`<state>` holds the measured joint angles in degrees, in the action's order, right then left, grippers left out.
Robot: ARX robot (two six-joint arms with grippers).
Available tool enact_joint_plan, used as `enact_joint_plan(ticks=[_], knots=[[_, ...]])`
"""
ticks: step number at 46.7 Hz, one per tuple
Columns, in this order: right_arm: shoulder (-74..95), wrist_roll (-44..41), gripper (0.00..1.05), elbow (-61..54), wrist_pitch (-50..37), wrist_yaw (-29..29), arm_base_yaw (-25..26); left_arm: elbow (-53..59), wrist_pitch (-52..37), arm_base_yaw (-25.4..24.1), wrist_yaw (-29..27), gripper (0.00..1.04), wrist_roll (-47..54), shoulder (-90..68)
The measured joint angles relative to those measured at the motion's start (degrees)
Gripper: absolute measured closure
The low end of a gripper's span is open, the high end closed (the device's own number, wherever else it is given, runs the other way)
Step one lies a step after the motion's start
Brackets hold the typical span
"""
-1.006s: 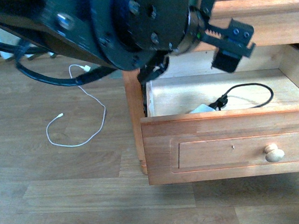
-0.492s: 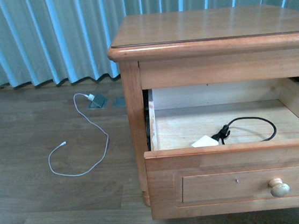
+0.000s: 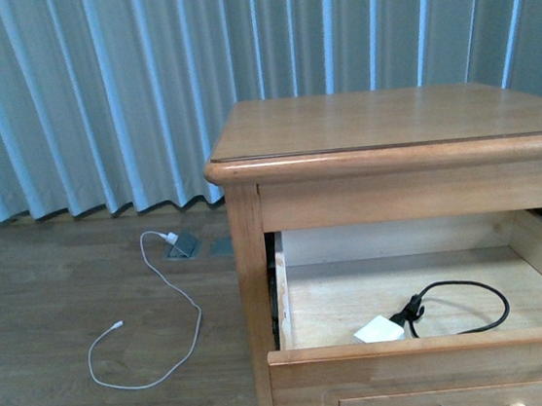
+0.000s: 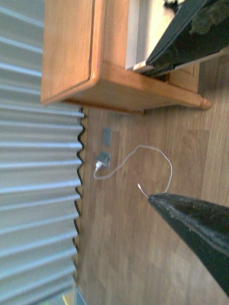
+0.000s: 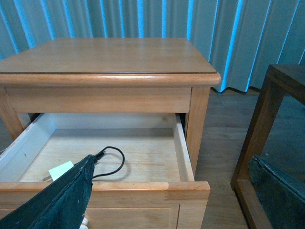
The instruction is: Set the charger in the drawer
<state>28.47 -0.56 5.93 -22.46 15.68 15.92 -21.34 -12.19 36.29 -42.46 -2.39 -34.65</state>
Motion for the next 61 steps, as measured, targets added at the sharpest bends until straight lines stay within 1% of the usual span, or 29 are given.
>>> enact_joint_plan(ticks=[2,4,8,11,14,19,25,32,33,35,36,38,41,61], knots=[[0.0,0.0,0.08,0.0,0.0,0.0,0.0,1.92,0.0,-2.45,5.77,0.3,0.68,2.36],[0.0,0.0,0.08,0.0,0.0,0.02,0.0,3.65,0.04,-4.81,10.1,0.37,1.01,4.5],[0.0,0.0,0.08,0.0,0.0,0.04,-0.02,6.34,0.39,-9.11,15.87,0.51,1.31,7.87],[0.0,0.0,0.08,0.0,0.0,0.0,-0.04,8.87,1.03,-13.31,20.61,0.68,1.6,10.84],[0.0,0.0,0.08,0.0,0.0,0.02,-0.04,10.95,1.57,-16.98,24.04,0.84,1.86,13.49],[0.0,0.0,0.08,0.0,0.0,0.02,-0.04,12.76,2.19,-20.61,27.41,1.01,1.88,16.0],[0.0,0.0,0.08,0.0,0.0,0.02,-0.04,14.91,3.08,-24.85,31.56,1.01,1.97,19.1],[0.0,0.0,0.08,0.0,0.0,0.02,-0.04,16.48,3.98,-28.04,34.6,1.01,1.99,21.59],[0.0,0.0,0.08,0.0,0.0,0.02,-0.04,16.7,4.33,-29.38,36.11,1.01,1.99,22.16],[0.0,0.0,0.08,0.0,0.0,0.02,-0.04,17.25,4.85,-33.44,41.4,1.01,2.08,23.19],[0.0,0.0,0.08,0.0,0.0,0.04,-0.04,17.31,6.05,-34.73,41.86,1.01,2.1,24.48],[0.0,0.0,0.08,0.0,0.0,0.02,-0.04,17.4,9.79,-35.78,41.55,1.01,2.08,27.12],[0.02,0.0,0.08,0.0,0.0,0.0,-0.04,18.08,12.2,-36.04,42.21,1.01,2.12,30.58],[0.0,0.0,0.08,0.07,0.55,0.33,-0.02,20.63,12.31,-36.15,42.38,1.01,2.14,34.42]])
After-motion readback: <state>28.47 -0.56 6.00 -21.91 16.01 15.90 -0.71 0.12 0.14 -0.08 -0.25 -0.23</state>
